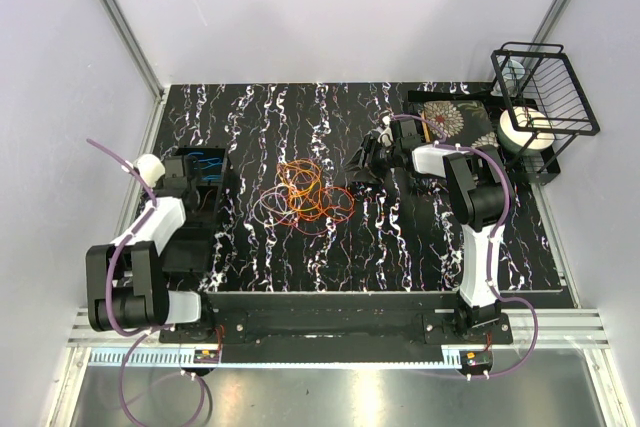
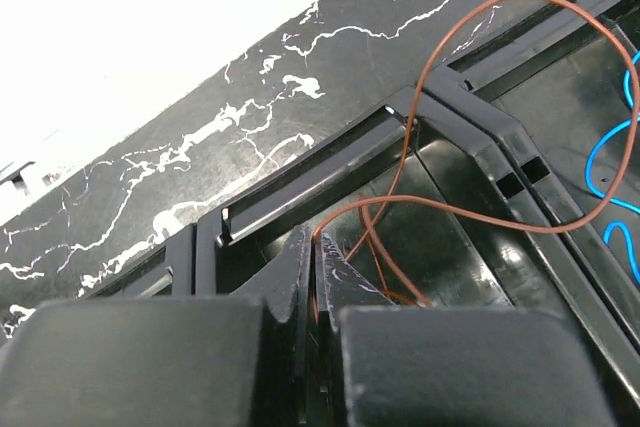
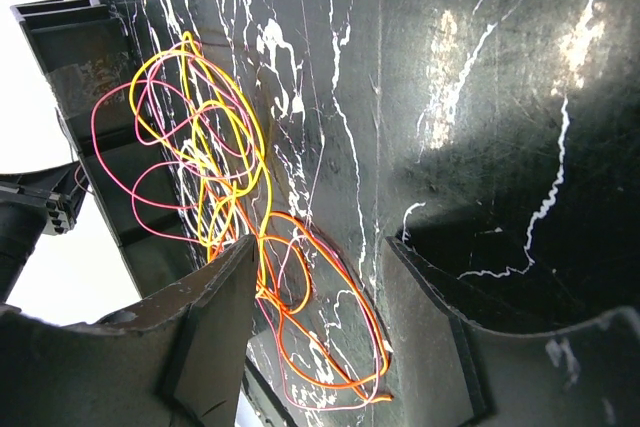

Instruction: Untangle the cables

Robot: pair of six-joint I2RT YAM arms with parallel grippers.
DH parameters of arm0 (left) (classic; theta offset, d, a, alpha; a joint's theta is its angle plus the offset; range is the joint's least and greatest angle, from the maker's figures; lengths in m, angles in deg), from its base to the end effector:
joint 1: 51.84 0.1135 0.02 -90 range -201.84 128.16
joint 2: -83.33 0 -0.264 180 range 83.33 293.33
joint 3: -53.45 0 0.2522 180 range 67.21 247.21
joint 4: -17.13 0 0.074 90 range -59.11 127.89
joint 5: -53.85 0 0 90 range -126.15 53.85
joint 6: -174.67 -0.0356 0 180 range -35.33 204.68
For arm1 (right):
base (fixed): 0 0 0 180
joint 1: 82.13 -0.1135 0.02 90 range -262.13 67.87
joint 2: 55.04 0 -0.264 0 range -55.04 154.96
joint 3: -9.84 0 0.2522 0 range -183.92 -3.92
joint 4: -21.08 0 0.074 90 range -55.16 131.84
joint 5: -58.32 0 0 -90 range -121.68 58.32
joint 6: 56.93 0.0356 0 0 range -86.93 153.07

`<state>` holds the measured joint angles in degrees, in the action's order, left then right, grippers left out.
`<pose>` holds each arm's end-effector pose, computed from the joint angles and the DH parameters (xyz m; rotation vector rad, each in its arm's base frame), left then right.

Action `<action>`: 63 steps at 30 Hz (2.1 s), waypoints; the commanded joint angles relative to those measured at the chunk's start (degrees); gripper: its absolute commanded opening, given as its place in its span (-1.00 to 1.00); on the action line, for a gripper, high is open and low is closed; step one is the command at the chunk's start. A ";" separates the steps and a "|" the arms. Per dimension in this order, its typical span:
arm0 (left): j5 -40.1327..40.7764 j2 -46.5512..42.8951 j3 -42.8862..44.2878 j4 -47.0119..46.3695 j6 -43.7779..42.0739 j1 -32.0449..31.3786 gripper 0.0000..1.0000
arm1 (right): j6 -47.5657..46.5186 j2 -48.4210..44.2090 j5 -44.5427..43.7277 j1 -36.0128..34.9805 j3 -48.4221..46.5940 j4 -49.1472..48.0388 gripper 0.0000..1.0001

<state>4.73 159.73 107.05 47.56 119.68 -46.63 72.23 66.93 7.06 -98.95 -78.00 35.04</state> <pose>0.2477 0.0460 0.1915 -1.0494 2.0444 0.6265 0.4114 0.1476 0.1202 0.1558 2.5455 1.2389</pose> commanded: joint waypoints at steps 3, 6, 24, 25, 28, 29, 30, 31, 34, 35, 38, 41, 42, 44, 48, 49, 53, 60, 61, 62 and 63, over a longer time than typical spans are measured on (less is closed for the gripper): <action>1.39 1.55 -0.19 -5.77 -1.34 -0.12 -0.74 | -0.92 2.92 -1.74 0.12 -1.15 1.37 0.18; 0.08 -0.18 -0.81 -6.12 -1.43 -0.12 -0.61 | -1.01 2.75 -1.83 0.03 -1.06 1.29 0.18; -1.24 -22.26 -0.02 3.28 2.35 -3.54 0.25 | -1.10 1.95 -1.92 0.03 -0.89 1.46 0.18; -1.24 -22.61 0.07 3.89 3.05 -3.54 0.26 | -1.27 1.95 -1.92 0.03 -0.89 1.46 0.18; -1.68 -24.63 0.86 6.44 4.45 -3.54 0.31 | -1.27 1.60 -1.83 0.03 -0.89 1.55 0.18; -1.95 -26.20 0.95 6.62 4.37 -3.54 0.31 | -1.19 1.60 -1.91 0.03 -0.80 1.55 0.18; -2.47 -27.00 0.86 6.71 4.37 -3.54 0.31 | -1.27 1.51 -1.83 0.03 -0.89 1.55 0.18; -2.82 -27.88 0.95 6.89 4.28 -3.54 0.31 | -1.19 1.43 -1.83 0.03 -0.80 1.55 0.18; -6.25 -30.69 1.03 6.98 3.32 -3.54 0.29 | -1.27 1.34 -1.83 0.03 -0.71 1.46 0.19; -7.21 -31.57 1.21 7.06 3.06 -3.54 0.29 | -1.28 1.25 -1.74 0.03 -0.71 1.55 0.19; -9.94 -32.45 1.56 7.41 2.09 -3.63 0.26 | -1.27 1.16 -1.74 0.03 -0.62 1.46 0.18; -12.31 -32.63 1.39 7.68 1.65 -3.72 0.21 | -1.19 1.07 -1.65 0.03 -0.62 1.46 0.19; -13.54 -32.72 1.47 7.85 1.73 -3.72 0.20 | -1.27 0.90 -1.74 0.12 -0.62 1.46 0.18; -15.04 -33.60 1.56 7.77 1.38 -3.98 0.17 | -1.27 0.81 -1.74 0.03 -0.45 1.46 0.18; -21.27 -33.86 3.14 7.24 -0.81 -4.95 0.15 | -1.27 0.81 -1.65 0.03 -0.45 1.46 0.19; -22.15 -33.34 3.93 7.24 -1.25 -6.43 0.15 | -1.19 0.72 -1.74 0.03 -0.36 1.46 0.19; -26.28 -31.58 4.90 6.19 -2.83 -10.04 0.15 | -1.19 0.46 -2.00 0.03 -0.27 1.38 0.19; -27.35 -24.29 4.99 3.73 -4.16 -19.88 0.13 | -1.36 -0.60 -2.97 0.03 0.52 1.02 0.19; -26.74 -22.11 4.90 3.46 -3.89 -22.15 0.12 | -1.36 -0.42 -2.97 0.03 0.43 1.02 0.19; -25.78 -21.04 4.64 3.20 -3.63 -23.13 0.11 | -1.36 -0.33 -2.88 0.03 0.43 0.94 0.19; -25.77 -20.07 3.77 2.68 -2.93 -24.71 0.10 | -1.36 -0.25 -2.88 0.03 0.34 1.02 0.19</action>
<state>-21.36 135.88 109.82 53.72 117.03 -66.74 72.45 67.56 7.52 -98.95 -78.57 34.58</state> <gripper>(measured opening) 0.561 0.592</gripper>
